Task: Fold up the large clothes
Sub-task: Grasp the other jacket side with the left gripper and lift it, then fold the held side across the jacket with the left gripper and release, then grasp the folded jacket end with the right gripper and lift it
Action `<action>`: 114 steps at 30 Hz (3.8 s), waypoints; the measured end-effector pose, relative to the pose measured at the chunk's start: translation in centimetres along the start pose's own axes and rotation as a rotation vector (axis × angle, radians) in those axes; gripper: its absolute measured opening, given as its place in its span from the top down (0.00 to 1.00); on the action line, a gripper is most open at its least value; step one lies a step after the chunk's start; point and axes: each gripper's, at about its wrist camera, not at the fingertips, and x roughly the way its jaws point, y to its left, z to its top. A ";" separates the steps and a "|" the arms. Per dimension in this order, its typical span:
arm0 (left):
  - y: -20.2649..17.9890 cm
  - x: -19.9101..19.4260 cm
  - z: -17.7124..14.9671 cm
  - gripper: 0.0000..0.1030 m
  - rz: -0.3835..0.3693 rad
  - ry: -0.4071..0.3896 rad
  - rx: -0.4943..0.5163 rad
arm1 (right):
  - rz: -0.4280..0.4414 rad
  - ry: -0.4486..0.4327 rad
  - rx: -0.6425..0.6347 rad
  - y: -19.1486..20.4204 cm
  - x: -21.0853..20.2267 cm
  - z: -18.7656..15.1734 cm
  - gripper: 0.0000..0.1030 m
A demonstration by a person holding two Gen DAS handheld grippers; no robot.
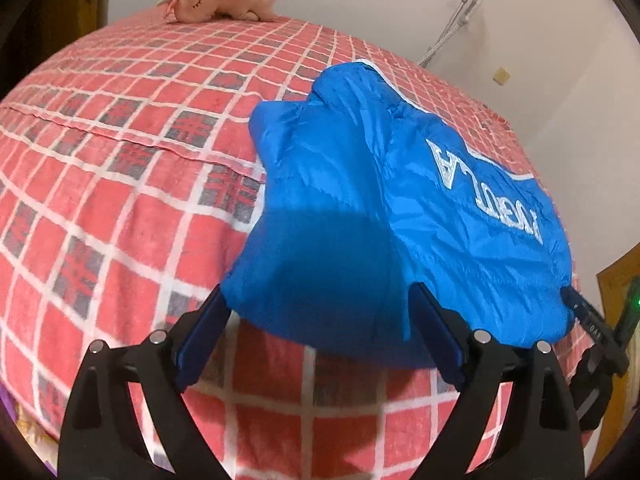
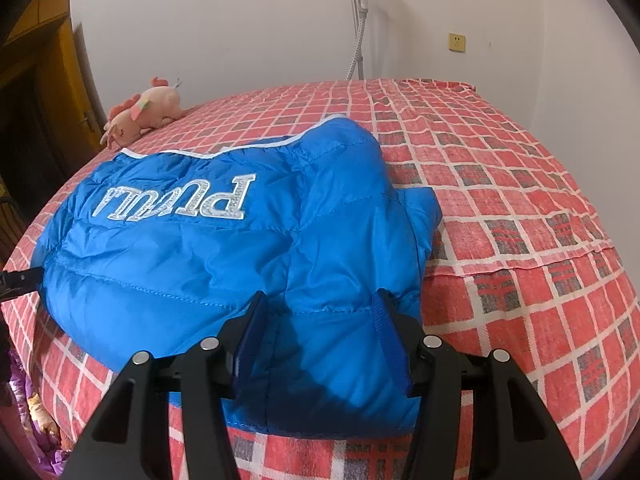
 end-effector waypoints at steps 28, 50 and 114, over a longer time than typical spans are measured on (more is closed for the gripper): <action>2.0 0.7 -1.3 0.20 -0.195 0.100 -0.133 | -0.016 0.010 -0.004 0.1 0.6 0.4 0.46; 2.8 4.6 2.5 0.51 -0.311 0.095 -0.135 | -0.014 0.036 -0.020 0.6 1.6 0.5 0.46; -25.2 -2.8 -0.6 0.33 -0.350 -0.057 0.514 | 0.068 0.055 0.044 -3.0 -3.3 3.3 0.42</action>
